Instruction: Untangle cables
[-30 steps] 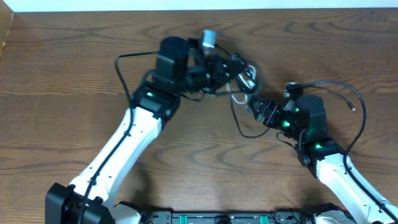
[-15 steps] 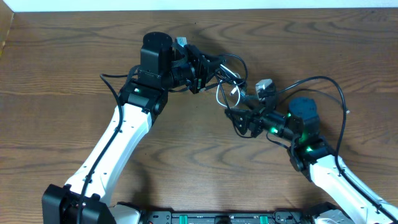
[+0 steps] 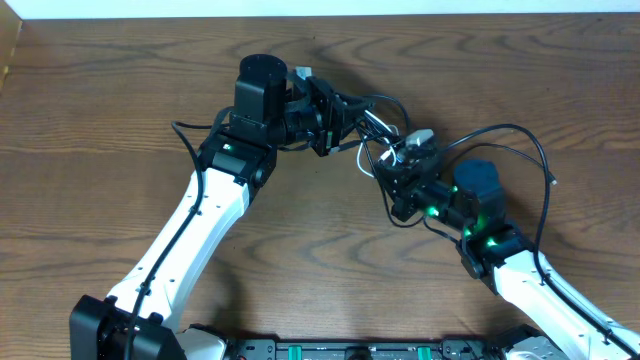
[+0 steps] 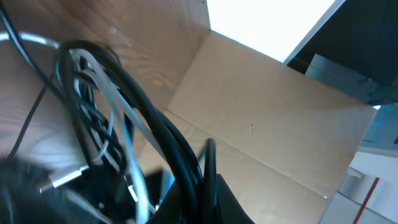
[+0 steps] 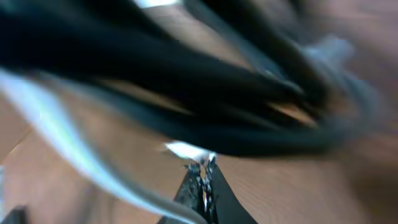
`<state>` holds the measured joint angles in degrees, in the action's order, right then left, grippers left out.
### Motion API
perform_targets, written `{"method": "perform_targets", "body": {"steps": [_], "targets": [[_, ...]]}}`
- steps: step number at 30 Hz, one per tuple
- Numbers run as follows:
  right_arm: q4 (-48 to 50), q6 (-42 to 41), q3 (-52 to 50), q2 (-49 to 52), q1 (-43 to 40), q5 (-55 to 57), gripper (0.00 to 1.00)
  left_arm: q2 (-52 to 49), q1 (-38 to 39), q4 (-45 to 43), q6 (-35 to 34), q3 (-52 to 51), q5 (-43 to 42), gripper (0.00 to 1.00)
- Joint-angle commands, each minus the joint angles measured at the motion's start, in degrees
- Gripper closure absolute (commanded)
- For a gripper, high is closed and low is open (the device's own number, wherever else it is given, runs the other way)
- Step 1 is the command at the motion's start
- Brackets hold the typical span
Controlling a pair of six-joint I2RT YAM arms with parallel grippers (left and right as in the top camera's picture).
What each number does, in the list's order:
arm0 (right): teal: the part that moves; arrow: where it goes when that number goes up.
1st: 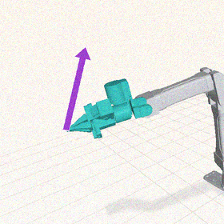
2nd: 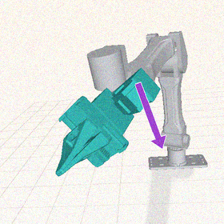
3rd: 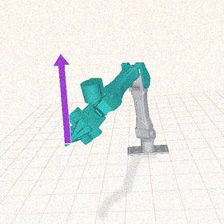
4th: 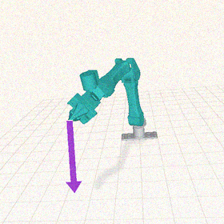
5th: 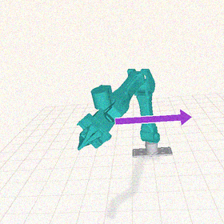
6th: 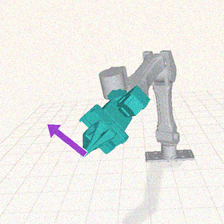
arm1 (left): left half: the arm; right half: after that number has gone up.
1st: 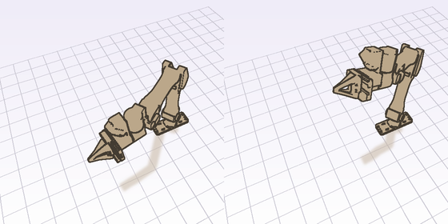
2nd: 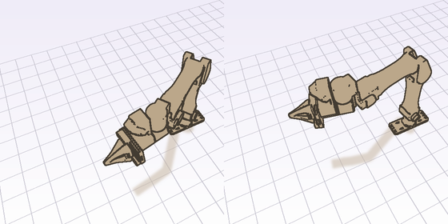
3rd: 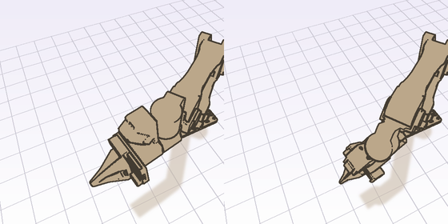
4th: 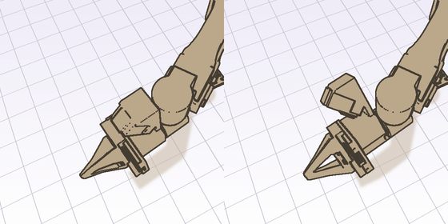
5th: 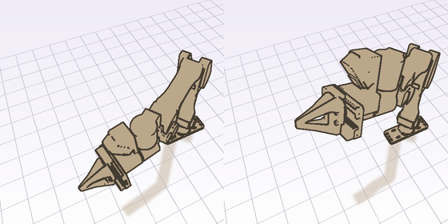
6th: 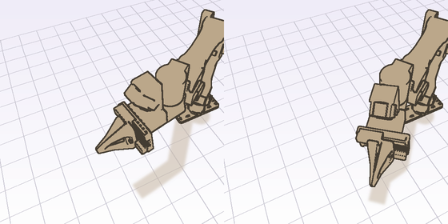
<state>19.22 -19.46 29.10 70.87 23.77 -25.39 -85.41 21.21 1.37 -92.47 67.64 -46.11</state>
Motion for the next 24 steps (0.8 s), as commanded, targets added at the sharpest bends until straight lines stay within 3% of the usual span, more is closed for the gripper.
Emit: {"method": "perform_targets", "body": {"steps": [1,5,10,14,20,24], "targets": [[-5.31,-5.66,-0.02,0.02,0.28,16.26,0.99,1.20,-0.09,-1.97,-1.70,1.49,-2.80,0.92],[-13.03,-11.39,-0.02,0.02,0.22,29.46,0.99,1.20,-0.09,-7.72,-1.38,1.46,-4.31,0.92],[-18.53,-16.06,-0.02,0.02,0.17,39.54,0.99,1.20,-0.09,-20.59,6.14,1.46,-6.51,0.92],[-19.61,-16.94,-0.02,0.00,0.09,42.64,0.99,1.22,-0.09,-26.01,16.83,1.46,-7.72,0.92],[-23.34,-17.00,-0.02,0.00,-2.49,46.60,0.99,1.20,-0.09,-25.44,35.78,1.49,-8.76,0.92],[-27.23,-21.88,-0.02,0.00,-5.09,48.19,0.99,1.20,-0.07,-20.59,49.72,1.46,-8.74,0.92]]}}
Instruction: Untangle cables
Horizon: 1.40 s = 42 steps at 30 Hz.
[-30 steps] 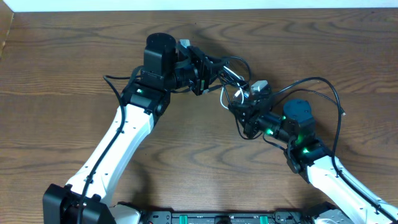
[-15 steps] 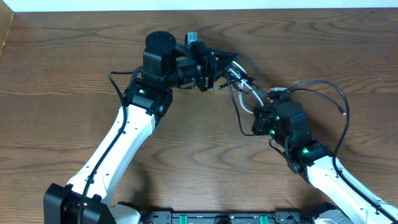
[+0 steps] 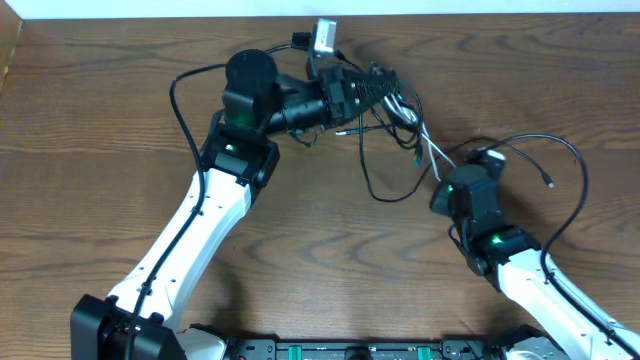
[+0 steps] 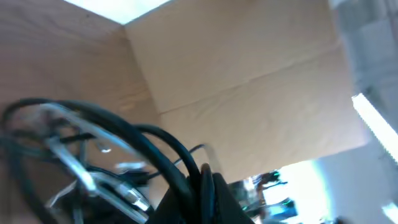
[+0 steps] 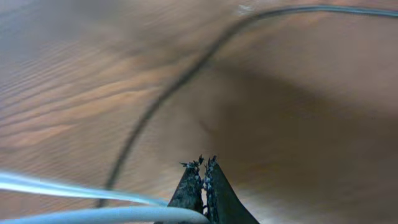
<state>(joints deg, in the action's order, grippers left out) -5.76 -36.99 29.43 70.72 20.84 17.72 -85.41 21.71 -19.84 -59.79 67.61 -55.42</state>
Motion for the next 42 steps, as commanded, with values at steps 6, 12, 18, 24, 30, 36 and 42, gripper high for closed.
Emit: {"method": "perform_targets", "body": {"steps": [6,12,18,24,30,36,42], "targets": [[-2.16,-5.66,-0.35,0.15,-3.52,-0.94,0.86,1.20,-0.57,21.46,35.17,1.51,9.05,0.92],[0.28,-5.60,-0.35,0.09,-3.61,-13.86,0.42,1.20,-0.46,27.30,35.15,1.49,14.73,0.92],[8.04,3.10,-0.35,0.04,-3.61,-30.53,0.18,1.18,-0.48,28.00,29.31,1.49,14.80,0.92],[6.01,7.06,-0.35,0.04,-3.61,-31.36,0.17,1.18,-0.48,34.10,27.21,1.49,24.52,0.92],[5.77,7.06,-0.35,0.07,-3.61,-30.73,0.13,1.18,-0.46,38.66,27.02,1.49,26.12,0.69],[5.73,7.08,-0.35,0.07,-3.61,-29.62,0.10,1.11,1.53,44.68,42.36,1.49,22.32,0.50],[4.90,7.06,-0.35,0.07,-3.61,-28.61,0.10,0.96,2.86,45.79,50.14,1.49,23.65,0.50]]}}
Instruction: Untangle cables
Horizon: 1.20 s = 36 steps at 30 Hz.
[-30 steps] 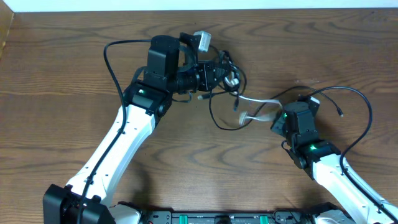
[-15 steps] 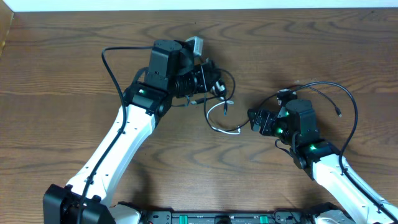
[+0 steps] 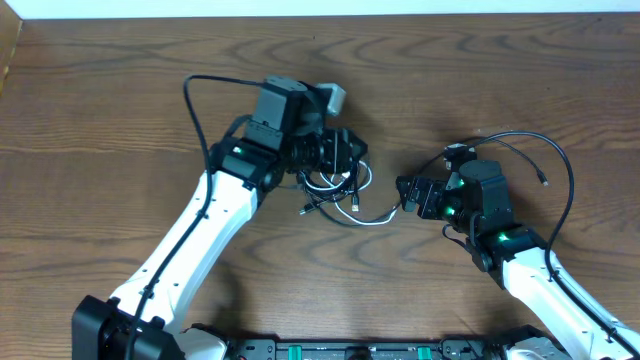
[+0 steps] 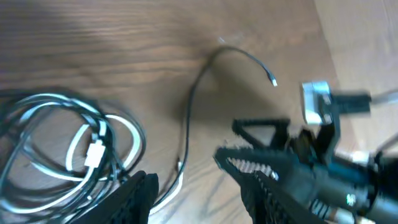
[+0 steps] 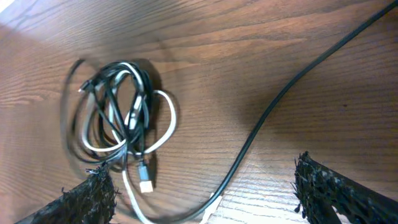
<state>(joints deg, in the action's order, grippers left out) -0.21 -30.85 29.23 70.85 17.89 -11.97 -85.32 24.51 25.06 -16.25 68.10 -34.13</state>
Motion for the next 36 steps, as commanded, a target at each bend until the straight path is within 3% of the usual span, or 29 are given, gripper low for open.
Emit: {"method": "perform_targets", "body": {"steps": [1,3,4,6,10,14,20,25,29,31,36], "targets": [[-0.92,0.92,-0.15,-0.07,-0.66,1.07,0.10,0.79,0.07,1.55,6.58,1.01,4.50,0.50],[-2.27,0.92,-0.15,-0.07,-0.66,1.31,0.09,0.26,0.07,5.33,1.81,1.01,14.60,0.48],[-2.60,0.92,-0.15,-0.07,-0.66,1.38,0.09,-0.07,0.07,7.52,-3.13,1.01,19.76,0.39],[-2.58,0.92,-0.15,-0.07,-0.66,1.36,0.09,-0.57,0.04,10.54,-11.91,0.98,27.17,0.39],[-2.58,0.92,-0.15,-0.07,-0.66,1.36,0.08,-1.40,0.04,11.82,-23.12,-0.13,32.35,0.37],[-2.58,0.90,-0.15,-0.07,-0.66,1.33,0.09,-3.58,0.04,11.30,-20.09,-0.28,35.34,0.37],[-2.58,0.92,-0.15,-0.07,-0.66,1.36,0.09,-8.76,-1.16,5.46,-8.70,-0.28,36.33,0.37],[-2.60,0.92,-0.15,-0.07,-0.66,1.53,0.09,-13.20,-3.89,2.27,-5.18,-0.28,36.30,0.38],[-2.60,0.92,-0.15,-0.07,-0.66,1.84,0.08,-16.50,-7.69,2.25,-5.18,-0.28,36.02,0.50],[-2.78,0.90,-0.15,-0.07,-0.66,2.69,0.08,-16.92,-8.63,2.23,-5.11,-0.28,33.44,0.51],[-3.28,0.90,-0.15,0.00,-0.66,3.50,0.07,-16.92,-8.94,1.86,3.85,-0.28,21.57,0.50]]}}
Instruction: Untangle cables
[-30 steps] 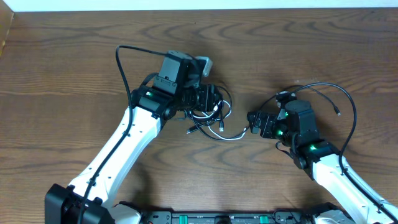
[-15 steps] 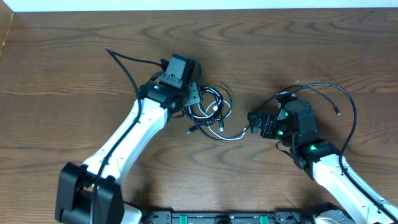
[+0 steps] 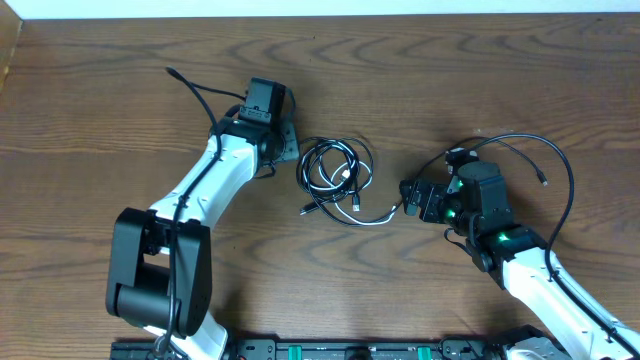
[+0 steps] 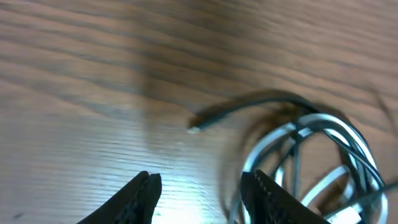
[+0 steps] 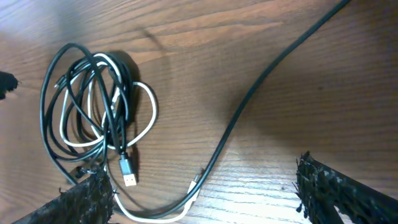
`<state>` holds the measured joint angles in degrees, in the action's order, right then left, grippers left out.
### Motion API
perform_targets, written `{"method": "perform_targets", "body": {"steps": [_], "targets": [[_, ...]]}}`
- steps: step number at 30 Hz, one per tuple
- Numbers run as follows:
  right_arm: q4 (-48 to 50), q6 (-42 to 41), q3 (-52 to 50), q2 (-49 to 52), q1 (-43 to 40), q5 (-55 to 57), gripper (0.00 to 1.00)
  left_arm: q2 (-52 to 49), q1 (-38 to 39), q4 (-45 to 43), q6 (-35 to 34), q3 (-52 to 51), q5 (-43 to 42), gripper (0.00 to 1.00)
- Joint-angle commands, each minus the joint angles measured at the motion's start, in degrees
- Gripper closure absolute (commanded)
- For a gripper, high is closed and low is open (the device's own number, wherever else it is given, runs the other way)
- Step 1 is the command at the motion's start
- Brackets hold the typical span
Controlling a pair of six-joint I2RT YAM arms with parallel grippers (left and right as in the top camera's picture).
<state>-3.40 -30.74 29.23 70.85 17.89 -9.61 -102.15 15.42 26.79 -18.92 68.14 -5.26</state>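
The tangled bundle of black and white cables (image 3: 338,172) lies coiled on the wooden table between the two arms. It shows in the right wrist view (image 5: 93,106) and, blurred, in the left wrist view (image 4: 311,143). A white tail (image 3: 375,218) runs from it towards my right gripper (image 3: 412,197), which is open and holds nothing. A long black cable (image 5: 267,81) ends beside that white tail. My left gripper (image 3: 283,145) stands open just left of the bundle, with only bare table between its fingers (image 4: 143,193).
The long black cable loops round the right arm to a free plug (image 3: 545,182) at the right. A thin black lead (image 3: 190,85) arcs behind the left arm. The table's far edge (image 3: 320,14) runs along the top.
My left gripper was open over the bundle. It now sits a little up and to the left, beside the bundle. The bundle and my right gripper have hardly moved.
Both grippers were shut on the bundle, held between them above the table. Then my left held it near the far edge while my right, shut on the white cable, was drawn apart. Later both were open with the bundle lying on the table, where it still lies.
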Motion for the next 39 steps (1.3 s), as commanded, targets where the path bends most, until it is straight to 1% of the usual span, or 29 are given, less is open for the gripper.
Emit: {"method": "perform_targets", "body": {"steps": [1,7,12,16,24,29,36,39], "targets": [[-0.09,0.79,-0.15,0.00,-0.66,1.16,0.07,-0.09,0.13,0.24,6.49,-0.33,-7.41,0.50],[-0.09,0.81,-0.15,0.04,-0.66,1.16,0.07,-0.13,1.75,2.89,6.88,-0.33,-7.15,0.50],[-0.09,0.81,-0.15,0.04,-0.66,1.16,0.07,-0.63,5.01,3.65,6.86,-0.33,-0.15,0.51],[-0.24,0.81,-0.15,0.04,-0.66,1.16,0.07,-0.72,6.54,4.90,6.80,-0.33,4.81,0.56],[-0.26,0.79,-0.15,0.04,-0.66,1.14,0.07,-0.74,6.54,5.03,6.82,-1.42,4.90,0.56],[-0.28,0.79,-0.15,0.04,-0.66,1.14,0.07,-0.74,6.54,1.97,5.49,-4.15,4.22,0.56],[-0.28,0.79,-0.15,0.04,-0.66,1.14,0.07,-0.76,6.54,0.61,4.66,-6.10,4.24,0.56],[-0.28,0.79,-0.15,0.04,-0.66,1.14,0.08,-0.76,6.54,-1.57,2.69,-8.37,4.24,0.56]]}}
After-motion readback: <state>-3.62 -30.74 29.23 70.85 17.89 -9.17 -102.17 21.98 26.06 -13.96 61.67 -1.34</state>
